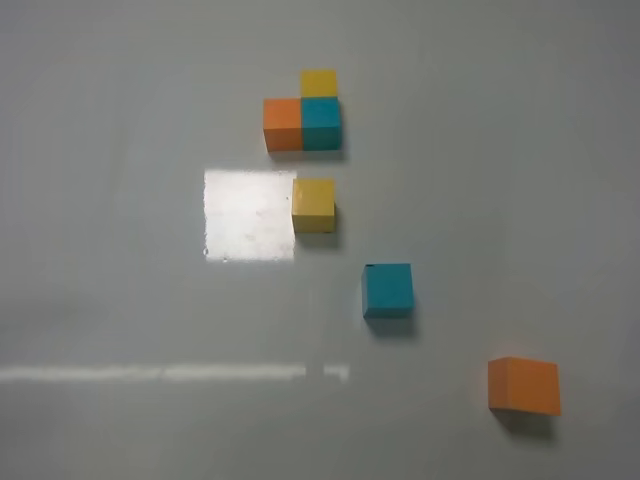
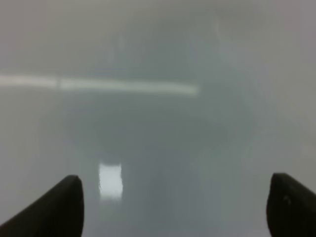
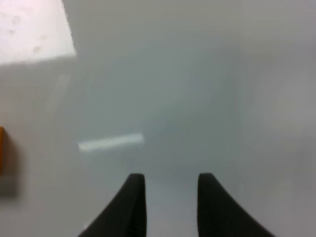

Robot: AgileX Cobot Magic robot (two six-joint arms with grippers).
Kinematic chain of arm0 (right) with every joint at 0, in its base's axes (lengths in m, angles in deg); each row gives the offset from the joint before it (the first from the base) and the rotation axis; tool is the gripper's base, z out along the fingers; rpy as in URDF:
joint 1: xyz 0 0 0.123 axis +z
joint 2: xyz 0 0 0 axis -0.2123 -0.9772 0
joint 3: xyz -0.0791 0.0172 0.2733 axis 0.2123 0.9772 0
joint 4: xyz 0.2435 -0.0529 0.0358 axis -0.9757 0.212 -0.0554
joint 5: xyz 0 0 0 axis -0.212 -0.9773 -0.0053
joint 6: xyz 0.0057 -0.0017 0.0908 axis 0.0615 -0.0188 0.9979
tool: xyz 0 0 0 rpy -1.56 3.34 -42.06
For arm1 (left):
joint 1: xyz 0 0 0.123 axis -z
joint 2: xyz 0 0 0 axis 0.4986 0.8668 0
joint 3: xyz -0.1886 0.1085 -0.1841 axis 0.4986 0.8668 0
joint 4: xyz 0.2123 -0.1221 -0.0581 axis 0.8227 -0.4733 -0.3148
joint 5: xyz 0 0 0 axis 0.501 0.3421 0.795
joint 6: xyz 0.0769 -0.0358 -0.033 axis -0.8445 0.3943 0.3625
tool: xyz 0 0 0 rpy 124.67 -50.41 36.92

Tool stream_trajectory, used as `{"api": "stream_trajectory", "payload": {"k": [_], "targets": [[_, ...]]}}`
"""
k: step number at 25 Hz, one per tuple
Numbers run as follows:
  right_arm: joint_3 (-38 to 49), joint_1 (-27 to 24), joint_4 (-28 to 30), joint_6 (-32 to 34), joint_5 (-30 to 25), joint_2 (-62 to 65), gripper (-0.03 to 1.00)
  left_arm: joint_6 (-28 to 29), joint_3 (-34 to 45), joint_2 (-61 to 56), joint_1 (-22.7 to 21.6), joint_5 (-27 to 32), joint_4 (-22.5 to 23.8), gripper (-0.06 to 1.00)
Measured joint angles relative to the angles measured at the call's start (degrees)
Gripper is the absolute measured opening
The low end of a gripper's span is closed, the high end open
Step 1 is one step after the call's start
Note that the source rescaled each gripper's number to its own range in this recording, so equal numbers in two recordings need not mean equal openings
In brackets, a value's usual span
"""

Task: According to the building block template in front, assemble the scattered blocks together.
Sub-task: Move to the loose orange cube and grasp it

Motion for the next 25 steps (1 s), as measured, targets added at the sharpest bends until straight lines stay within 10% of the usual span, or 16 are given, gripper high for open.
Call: {"api": "stream_trajectory", "payload": {"k": [25], "targets": [[0.0, 0.0, 0.0, 0.0, 0.0, 0.0, 0.0, 1.06, 6.9, -6.77, -6.06, -3.14, -1.77, 0.75]]}}
